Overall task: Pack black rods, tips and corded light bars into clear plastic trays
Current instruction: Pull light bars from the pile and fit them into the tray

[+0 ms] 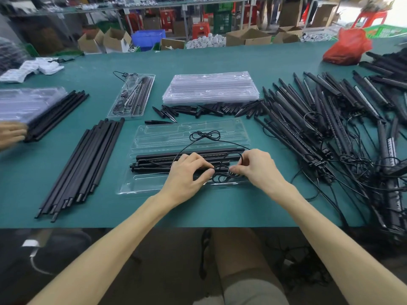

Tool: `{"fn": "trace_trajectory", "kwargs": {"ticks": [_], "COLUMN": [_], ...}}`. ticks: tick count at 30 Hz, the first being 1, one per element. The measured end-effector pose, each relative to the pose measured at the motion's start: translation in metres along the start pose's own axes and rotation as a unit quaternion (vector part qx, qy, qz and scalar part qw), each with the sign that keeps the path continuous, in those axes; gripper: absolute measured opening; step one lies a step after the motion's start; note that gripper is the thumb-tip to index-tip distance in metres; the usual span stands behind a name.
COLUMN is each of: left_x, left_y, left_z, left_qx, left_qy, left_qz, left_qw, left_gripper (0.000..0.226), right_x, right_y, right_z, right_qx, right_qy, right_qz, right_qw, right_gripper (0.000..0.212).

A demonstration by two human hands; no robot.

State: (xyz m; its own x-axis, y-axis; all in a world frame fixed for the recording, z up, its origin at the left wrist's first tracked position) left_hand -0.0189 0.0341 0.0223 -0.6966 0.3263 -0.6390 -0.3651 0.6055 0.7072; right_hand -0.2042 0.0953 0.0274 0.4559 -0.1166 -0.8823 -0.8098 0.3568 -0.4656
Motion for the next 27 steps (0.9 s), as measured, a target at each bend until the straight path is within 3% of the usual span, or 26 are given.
{"fn": "trace_trajectory", "kwargs": {"ticks": [8,17,20,27], "left_x": [0.002,0.011,0.013,0.008], "left_y": [-0.001,0.006,0.003,-0.005], "left_z": [-0.001,-0.005,-0.008,-0.013], "left_qx": [0.001,-0.012,-0.061,-0.130], "left_qy": [0.008,-0.036,-0.050,-0.068], "left_qz": [-0.033,-0.111,-0.092,-0.003], "left_qw": [0.999,0.993,0.993,0.989], "left_gripper": [0.029,0.034,0.034,0.027], "right_x": [0.003,0.007,0.005,0.007], "right_y": [0.002,-0.011,-0.011,-0.006], "right_z": [0.004,0.012,0.017,0.026], "right_qx": [0.009,-0.046,-0.068,-0.086], "right_qy": [0.021,0.008,0.020,0.033], "right_qz": [0.006,0.119,0.104,0.118], "right_qw": [1.000,0.992,0.992,0.989], "right_gripper": [0.023,0.039,0.046,0.036]}}
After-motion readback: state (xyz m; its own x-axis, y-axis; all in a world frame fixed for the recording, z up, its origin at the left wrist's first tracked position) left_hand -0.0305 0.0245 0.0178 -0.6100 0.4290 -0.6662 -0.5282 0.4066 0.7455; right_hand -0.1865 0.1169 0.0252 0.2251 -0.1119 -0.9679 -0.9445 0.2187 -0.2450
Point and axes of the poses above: each hand's wrist, its own z-axis away from the middle knuckle, its own x-axis out of the palm, y = z × x, the point moved 8 cm from there along -z, towards the middle knuckle, and after that the axes turned 14 degrees about z, right-handed, at the moved point
